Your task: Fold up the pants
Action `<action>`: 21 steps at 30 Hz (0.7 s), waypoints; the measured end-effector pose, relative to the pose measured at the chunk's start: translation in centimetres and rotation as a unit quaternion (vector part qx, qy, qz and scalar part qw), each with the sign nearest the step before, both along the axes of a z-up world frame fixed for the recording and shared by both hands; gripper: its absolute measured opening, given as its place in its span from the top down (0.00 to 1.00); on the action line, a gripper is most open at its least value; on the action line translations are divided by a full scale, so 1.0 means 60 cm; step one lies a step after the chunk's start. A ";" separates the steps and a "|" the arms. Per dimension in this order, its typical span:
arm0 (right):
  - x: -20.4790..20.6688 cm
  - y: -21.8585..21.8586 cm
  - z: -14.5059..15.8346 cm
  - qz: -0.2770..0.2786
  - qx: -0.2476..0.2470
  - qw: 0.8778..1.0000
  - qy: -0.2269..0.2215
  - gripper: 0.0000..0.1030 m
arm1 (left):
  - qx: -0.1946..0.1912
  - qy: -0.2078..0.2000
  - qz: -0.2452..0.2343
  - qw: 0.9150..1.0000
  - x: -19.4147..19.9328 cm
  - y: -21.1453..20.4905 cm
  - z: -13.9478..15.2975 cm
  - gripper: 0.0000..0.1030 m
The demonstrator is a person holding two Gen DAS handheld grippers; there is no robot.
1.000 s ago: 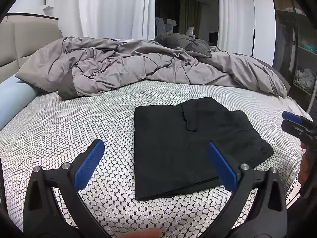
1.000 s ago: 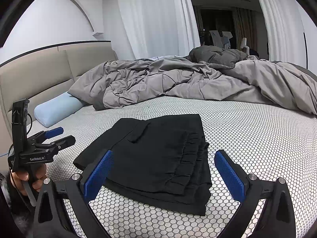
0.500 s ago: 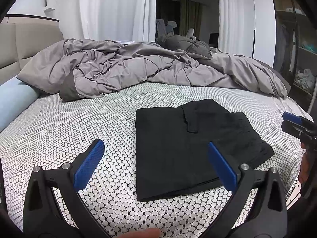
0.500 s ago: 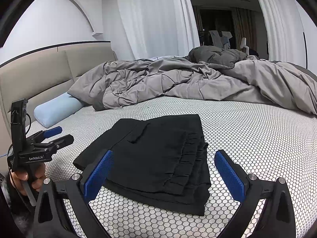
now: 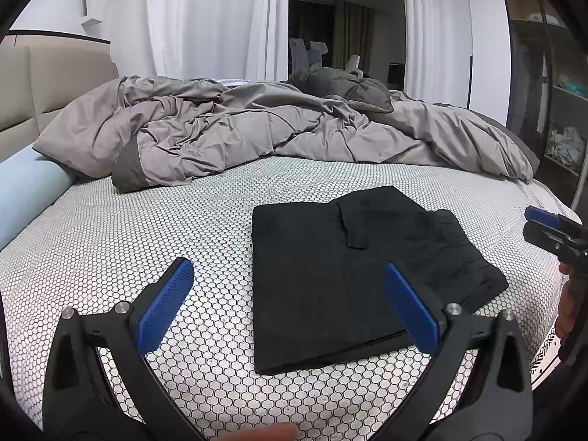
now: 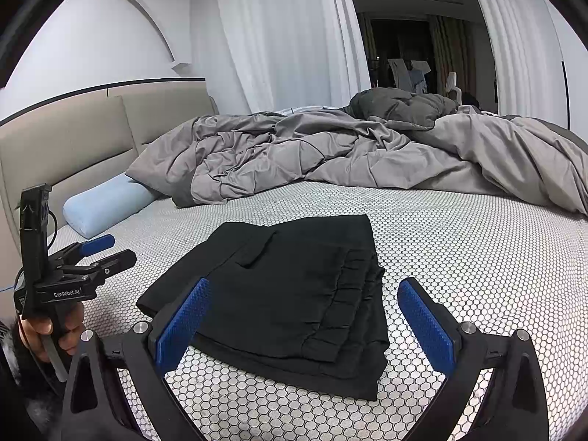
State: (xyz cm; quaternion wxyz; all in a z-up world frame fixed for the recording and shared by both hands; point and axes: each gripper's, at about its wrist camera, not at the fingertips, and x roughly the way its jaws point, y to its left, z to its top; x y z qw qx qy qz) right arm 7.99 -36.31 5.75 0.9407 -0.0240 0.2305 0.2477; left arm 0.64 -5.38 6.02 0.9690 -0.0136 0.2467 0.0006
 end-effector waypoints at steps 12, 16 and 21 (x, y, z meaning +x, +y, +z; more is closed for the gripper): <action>0.000 -0.001 0.003 -0.001 0.002 1.000 -0.003 0.00 | 0.002 -0.003 -0.002 1.000 0.005 0.005 0.009 0.01; 0.000 -0.002 0.003 -0.001 0.001 1.000 -0.004 0.00 | 0.004 -0.003 -0.001 1.000 0.006 0.003 0.010 0.01; 0.000 -0.002 0.003 0.000 0.000 1.000 -0.003 0.00 | 0.005 -0.007 -0.003 1.000 0.004 0.000 0.013 0.01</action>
